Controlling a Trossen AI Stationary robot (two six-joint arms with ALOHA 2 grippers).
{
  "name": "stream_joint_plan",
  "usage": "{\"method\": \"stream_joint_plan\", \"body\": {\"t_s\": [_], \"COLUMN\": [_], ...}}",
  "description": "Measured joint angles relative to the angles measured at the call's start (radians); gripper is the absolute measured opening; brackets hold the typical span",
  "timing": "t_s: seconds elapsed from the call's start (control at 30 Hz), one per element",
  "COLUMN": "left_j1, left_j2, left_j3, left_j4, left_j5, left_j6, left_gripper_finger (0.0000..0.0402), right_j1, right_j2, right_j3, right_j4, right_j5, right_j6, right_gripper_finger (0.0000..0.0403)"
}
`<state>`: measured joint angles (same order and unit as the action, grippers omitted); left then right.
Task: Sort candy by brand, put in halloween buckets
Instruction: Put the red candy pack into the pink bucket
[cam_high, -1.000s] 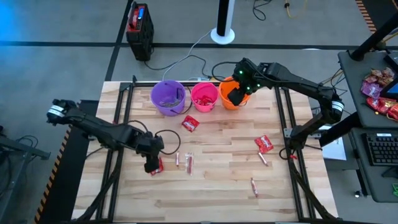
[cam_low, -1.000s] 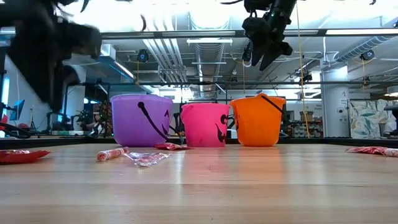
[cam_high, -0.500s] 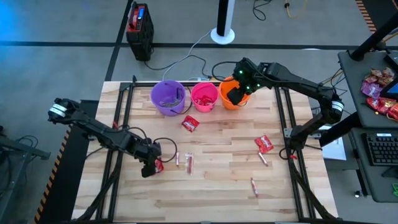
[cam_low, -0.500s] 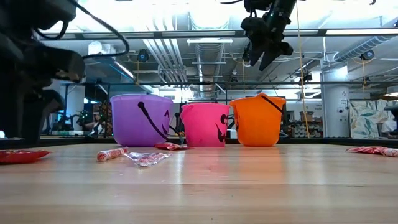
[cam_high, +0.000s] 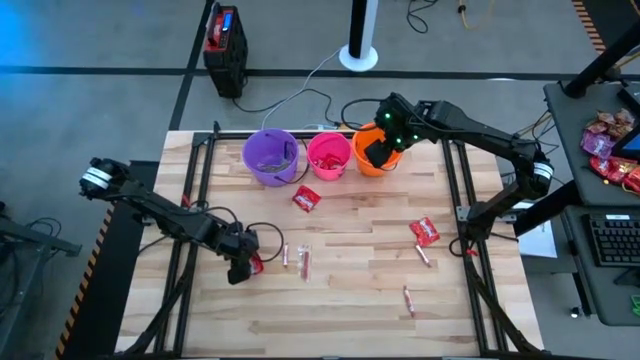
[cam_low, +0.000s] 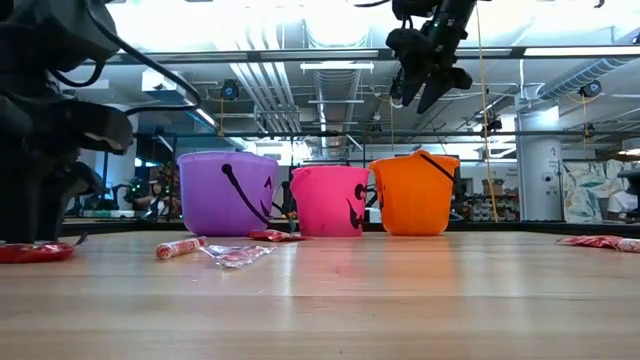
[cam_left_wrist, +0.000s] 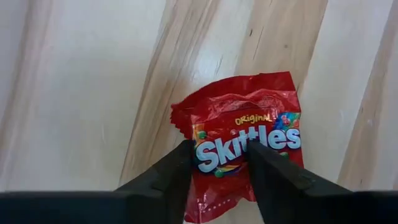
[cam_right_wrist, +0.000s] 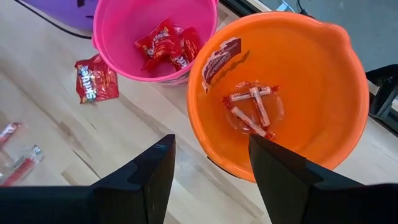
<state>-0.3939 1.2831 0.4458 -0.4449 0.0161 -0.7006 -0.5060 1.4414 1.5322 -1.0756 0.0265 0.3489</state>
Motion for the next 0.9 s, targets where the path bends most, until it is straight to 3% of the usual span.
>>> {"method": "stream_joint_plan", "body": {"t_s": [0.37, 0.63, 0.9], "left_j1": [0.001, 0.001, 0.001], "left_j2": [-0.005, -0.013, -0.082], "left_j3": [0.008, 0.011, 0.106], "left_j4": [0.051, 0.057, -0.052], "left_j5": [-0.007, -0.007, -0.007], "left_j6": [-0.014, -0.067, -0.016], "left_gripper_finger": [0.0011, 0.0001, 0.0000], "right_j1": [0.000, 0.000, 0.000], "right_j2": [0.000, 0.000, 0.000], "right_j3": [0.000, 0.000, 0.000], "right_j4": [0.005, 0.005, 0.005], "right_j5": [0.000, 0.000, 0.000], "right_j6": [0.000, -0.006, -0.011], "right_gripper_finger": [0.0196, 0.0196, 0.0196]}}
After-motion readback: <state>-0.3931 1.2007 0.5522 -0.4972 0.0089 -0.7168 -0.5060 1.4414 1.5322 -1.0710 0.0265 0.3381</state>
